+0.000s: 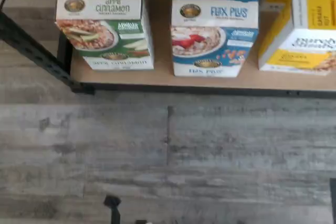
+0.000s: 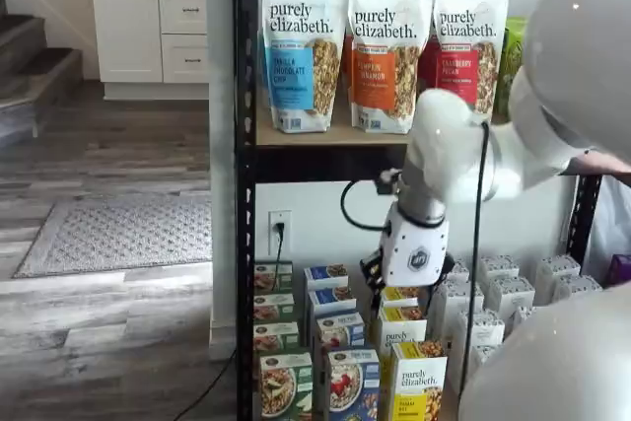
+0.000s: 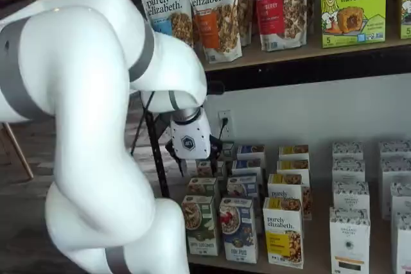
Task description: Pick up the blue and white box that is on the bottom shelf, the second box from the left
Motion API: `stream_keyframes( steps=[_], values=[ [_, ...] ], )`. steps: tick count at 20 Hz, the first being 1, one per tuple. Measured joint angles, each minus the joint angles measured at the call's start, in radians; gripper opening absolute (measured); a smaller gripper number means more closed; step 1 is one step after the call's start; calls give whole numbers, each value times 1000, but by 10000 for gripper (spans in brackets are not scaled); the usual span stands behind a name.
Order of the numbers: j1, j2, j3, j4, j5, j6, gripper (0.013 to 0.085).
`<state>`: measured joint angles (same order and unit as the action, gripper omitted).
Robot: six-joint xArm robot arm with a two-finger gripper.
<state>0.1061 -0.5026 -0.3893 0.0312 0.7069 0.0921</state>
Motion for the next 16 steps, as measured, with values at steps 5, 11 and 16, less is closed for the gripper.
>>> stream_keyframes(
  steps=[5,11,16],
  values=[
    [21,106,4,-3,-124,20,850],
    [40,251,-36,65,-207,-23,850],
    [49,336,-68,114,-255,-62,850]
  ],
)
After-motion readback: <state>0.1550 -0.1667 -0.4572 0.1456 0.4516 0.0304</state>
